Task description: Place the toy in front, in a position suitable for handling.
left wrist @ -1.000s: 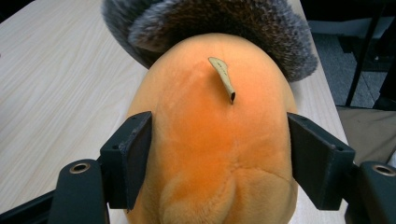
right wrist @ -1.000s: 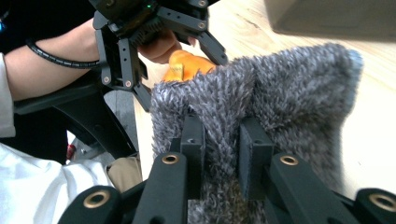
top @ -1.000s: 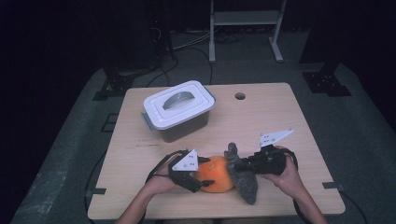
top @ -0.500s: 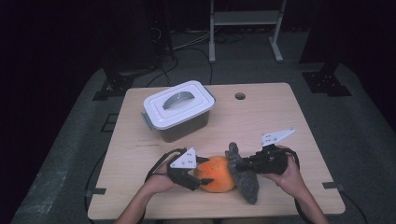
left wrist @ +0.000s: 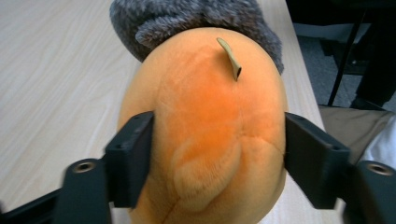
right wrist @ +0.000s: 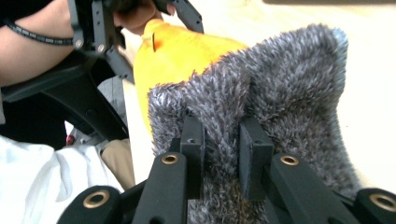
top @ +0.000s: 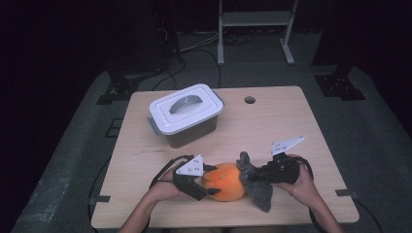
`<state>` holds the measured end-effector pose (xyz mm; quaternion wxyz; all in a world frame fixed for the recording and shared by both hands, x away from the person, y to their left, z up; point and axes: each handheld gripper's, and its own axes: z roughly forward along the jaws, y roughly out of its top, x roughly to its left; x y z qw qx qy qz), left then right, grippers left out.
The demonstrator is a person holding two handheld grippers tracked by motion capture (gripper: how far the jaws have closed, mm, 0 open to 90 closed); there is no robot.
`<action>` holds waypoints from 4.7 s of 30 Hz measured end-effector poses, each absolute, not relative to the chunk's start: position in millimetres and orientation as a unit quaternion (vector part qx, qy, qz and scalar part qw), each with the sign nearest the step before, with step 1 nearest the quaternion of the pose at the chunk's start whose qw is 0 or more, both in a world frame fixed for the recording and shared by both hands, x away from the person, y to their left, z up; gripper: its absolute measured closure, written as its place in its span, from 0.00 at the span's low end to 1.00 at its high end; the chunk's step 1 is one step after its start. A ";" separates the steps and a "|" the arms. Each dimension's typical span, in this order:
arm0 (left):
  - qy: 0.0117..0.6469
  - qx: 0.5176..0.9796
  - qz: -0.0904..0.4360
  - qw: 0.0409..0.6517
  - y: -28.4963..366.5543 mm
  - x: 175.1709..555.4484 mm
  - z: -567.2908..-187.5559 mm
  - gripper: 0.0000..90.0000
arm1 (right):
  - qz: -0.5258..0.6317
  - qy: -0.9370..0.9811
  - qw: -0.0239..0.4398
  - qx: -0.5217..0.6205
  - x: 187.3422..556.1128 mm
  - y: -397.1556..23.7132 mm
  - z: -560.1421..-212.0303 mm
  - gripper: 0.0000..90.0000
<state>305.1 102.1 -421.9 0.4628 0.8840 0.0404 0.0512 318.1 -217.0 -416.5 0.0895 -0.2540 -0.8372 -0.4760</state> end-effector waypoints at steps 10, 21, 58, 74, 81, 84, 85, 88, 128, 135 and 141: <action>0.021 0.890 0.069 0.451 102.3 302.6 -420.9 0.35 | -0.469 -0.842 0.087 -0.251 320.0 -213.3 -418.0 0.82; 0.007 0.892 0.060 0.449 103.7 301.3 -423.9 0.34 | -0.476 -0.839 0.101 -0.243 318.4 -210.3 -418.0 0.82; 0.014 0.889 0.051 0.454 107.8 305.3 -427.7 0.34 | -0.444 -0.851 0.099 -0.261 322.6 -223.4 -421.7 0.82; 0.046 0.885 0.043 0.460 115.8 313.9 -431.5 0.34 | -0.479 -0.834 0.100 -0.254 322.2 -216.3 -414.3 0.82; 0.048 0.886 0.043 0.459 115.3 313.8 -430.6 0.35 | -0.460 -0.842 0.113 -0.257 324.5 -210.0 -424.4 0.82; 0.049 0.886 0.043 0.458 114.1 313.3 -429.7 0.35 | -0.451 -0.844 0.103 -0.271 326.3 -217.1 -426.7 0.82; 0.047 0.887 0.045 0.457 113.1 312.6 -429.1 0.35 | -0.457 -0.841 0.102 -0.270 325.8 -218.4 -424.8 0.82; 0.043 0.886 0.053 0.459 107.2 311.1 -428.7 0.37 | -0.490 -0.828 0.098 -0.253 322.7 -214.2 -411.9 0.82; 0.013 0.886 0.145 0.440 92.2 292.6 -405.3 0.46 | -0.511 -0.823 0.065 -0.239 315.1 -203.7 -394.6 0.83; 0.021 0.886 0.122 0.448 90.7 296.1 -411.1 0.30 | -0.479 -0.843 0.065 -0.237 316.4 -194.9 -407.6 0.83; 0.051 0.880 0.088 0.464 97.8 304.1 -416.0 0.20 | -0.468 -0.845 0.062 -0.250 319.1 -204.1 -413.4 0.83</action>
